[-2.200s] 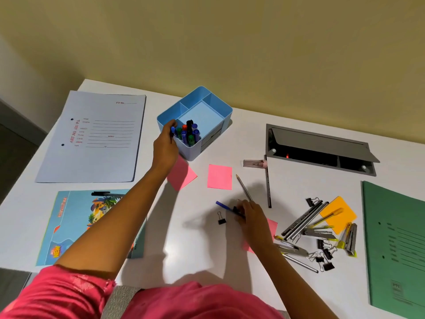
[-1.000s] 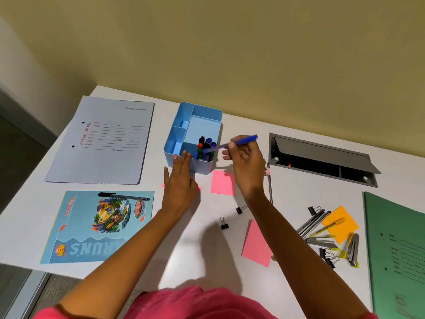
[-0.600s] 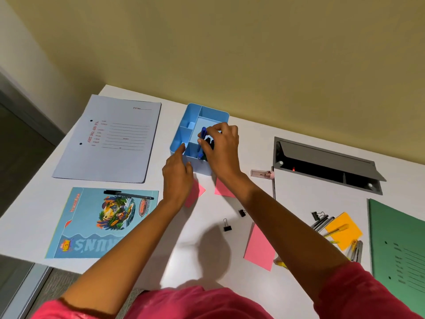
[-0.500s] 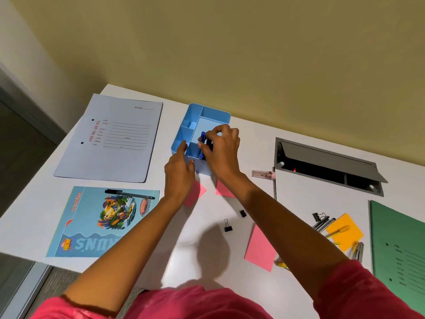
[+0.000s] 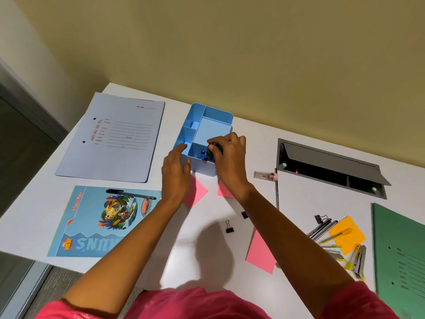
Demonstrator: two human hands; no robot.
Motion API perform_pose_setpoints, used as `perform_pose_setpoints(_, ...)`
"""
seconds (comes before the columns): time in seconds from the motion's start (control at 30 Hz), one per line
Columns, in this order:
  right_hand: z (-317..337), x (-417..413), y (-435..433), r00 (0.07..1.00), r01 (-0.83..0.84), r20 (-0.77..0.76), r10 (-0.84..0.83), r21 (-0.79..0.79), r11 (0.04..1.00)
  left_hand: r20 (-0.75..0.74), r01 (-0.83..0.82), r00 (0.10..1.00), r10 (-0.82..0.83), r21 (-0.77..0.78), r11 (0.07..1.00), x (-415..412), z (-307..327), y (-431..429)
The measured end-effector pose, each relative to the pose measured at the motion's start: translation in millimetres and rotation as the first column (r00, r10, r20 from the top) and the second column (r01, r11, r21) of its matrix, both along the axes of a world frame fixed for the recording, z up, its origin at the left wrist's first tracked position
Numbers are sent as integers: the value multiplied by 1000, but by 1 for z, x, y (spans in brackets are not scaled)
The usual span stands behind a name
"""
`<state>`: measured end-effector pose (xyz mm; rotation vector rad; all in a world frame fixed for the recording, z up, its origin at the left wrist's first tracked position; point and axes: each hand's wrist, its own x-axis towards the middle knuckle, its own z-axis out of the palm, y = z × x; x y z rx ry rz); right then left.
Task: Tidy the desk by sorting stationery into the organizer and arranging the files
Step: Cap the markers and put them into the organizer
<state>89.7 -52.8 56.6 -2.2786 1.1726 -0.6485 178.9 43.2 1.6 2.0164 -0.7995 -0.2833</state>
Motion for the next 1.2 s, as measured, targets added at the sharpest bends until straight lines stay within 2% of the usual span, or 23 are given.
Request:
perform_pose_setpoints(0.1, 3, -16, 2, 995, 51, 83, -52, 14, 999, 101, -304, 950, 296, 70, 950, 10, -3, 15)
perform_pose_setpoints(0.17, 3, -27, 6, 993, 81, 87, -83, 17, 997, 90, -503, 863, 497, 246, 829, 21, -7, 24)
perform_pose_setpoints(0.2, 1, -33, 8, 992, 93, 86, -96, 35, 995, 80, -541, 828, 554, 372, 754, 27, -10, 30)
perform_pose_setpoints(0.27, -5, -42, 15, 989, 107, 91, -114, 81, 991, 64, -521, 800, 596, 568, 638, 38, -18, 42)
perform_pose_setpoints(0.3, -9, -47, 20, 987, 111, 105, -120, 89, 990, 39, -504, 788, 614, 613, 608, 41, -22, 48)
perform_pose_setpoints(0.43, -27, -62, 39, 971, 115, 210, -115, 10, 993, -53, -442, 755, 653, 694, 568, 45, -40, 65)
perform_pose_setpoints(0.57, -40, -74, 54, 967, 95, 234, -105, 53, 994, -61, -324, 832, 552, 754, 572, 40, -44, 74)
perform_pose_setpoints(0.7, -49, -83, 64, 970, 95, 210, -123, 139, 986, -17, -272, 880, 475, 801, 533, 39, -42, 75)
perform_pose_setpoints(0.77, -50, -86, 68, 972, 76, 210, -108, 154, 985, -48, -255, 883, 467, 786, 563, 42, -44, 78)
perform_pose_setpoints(0.97, -53, -93, 72, 975, 18, 213, -68, 229, 973, -324, -90, 860, 393, 663, 743, 23, -38, 76)
perform_pose_setpoints(1.07, -52, -94, 73, 966, -21, 254, -42, 242, 970, -325, -57, 899, 295, 579, 813, 6, -29, 70)
perform_pose_setpoints(1.2, -46, -86, 67, 953, -35, 297, -63, 314, 949, -287, 71, 958, 30, 336, 939, -34, 4, 57)
